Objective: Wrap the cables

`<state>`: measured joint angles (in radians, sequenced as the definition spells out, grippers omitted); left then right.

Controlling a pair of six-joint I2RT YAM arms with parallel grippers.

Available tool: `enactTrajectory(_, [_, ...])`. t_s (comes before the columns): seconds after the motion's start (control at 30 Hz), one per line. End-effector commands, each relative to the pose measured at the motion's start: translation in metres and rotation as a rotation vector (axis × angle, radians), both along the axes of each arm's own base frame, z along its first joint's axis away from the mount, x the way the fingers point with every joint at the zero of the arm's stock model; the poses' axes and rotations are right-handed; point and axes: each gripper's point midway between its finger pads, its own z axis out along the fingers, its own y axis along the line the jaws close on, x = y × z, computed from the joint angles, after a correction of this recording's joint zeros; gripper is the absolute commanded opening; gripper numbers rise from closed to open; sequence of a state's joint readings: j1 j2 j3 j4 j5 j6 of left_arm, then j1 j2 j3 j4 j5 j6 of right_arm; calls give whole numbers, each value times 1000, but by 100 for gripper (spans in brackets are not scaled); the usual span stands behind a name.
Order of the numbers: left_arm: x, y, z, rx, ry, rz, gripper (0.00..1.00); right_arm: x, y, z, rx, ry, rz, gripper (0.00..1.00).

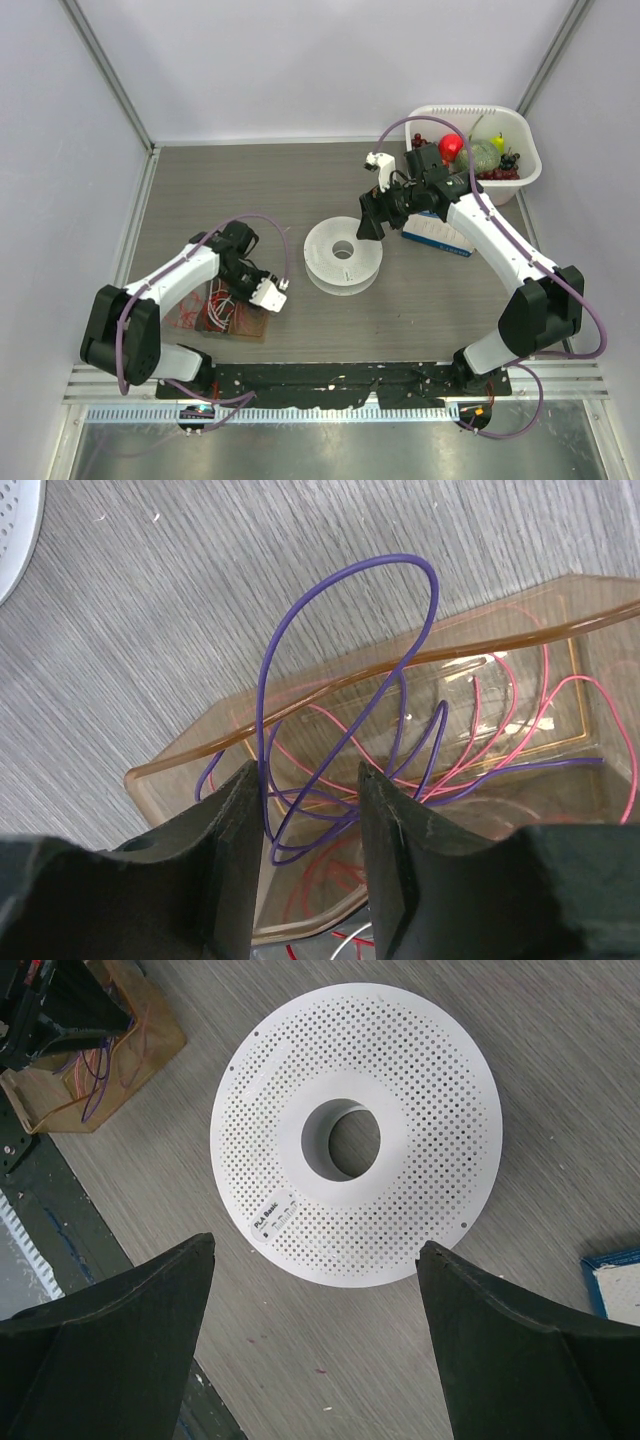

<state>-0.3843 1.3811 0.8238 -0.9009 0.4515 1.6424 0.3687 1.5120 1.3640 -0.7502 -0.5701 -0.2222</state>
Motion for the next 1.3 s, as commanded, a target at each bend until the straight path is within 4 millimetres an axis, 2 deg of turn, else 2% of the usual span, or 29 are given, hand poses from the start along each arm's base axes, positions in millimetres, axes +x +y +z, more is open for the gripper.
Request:
enactTrajectory(0.0, [5, -3, 2, -9, -43, -39, 40, 1, 3, 6, 29, 3, 5, 87])
enactTrajectory(0.17, [-1, 0, 26, -5, -35, -10, 10, 2, 3, 11, 28, -9, 4, 87])
enactTrajectory(0.3, [-16, 3, 57, -21, -19, -6, 1, 2, 2, 16, 23, -10, 10, 87])
enactTrajectory(0.37, [-25, 2, 74, -40, -13, -3, 0, 2, 2, 21, 23, -14, 18, 87])
enactTrajectory(0.63, [-36, -11, 157, -176, -29, 88, 0, 1, 0, 55, 34, -58, 61, 87])
enactTrajectory(0.77, [-23, -26, 201, -289, -76, 183, 0, 2, -3, 64, 28, -77, 64, 87])
enactTrajectory(1.07, [19, -73, 326, -705, -38, 511, 0, 9, 0, 95, 55, -154, 69, 87])
enactTrajectory(1.13, [22, -82, 352, -801, -9, 545, 0, 9, 1, 98, 62, -163, 80, 87])
enactTrajectory(1.27, [17, -100, 393, -963, 115, 563, 0, 8, 7, 109, 106, -223, 123, 87])
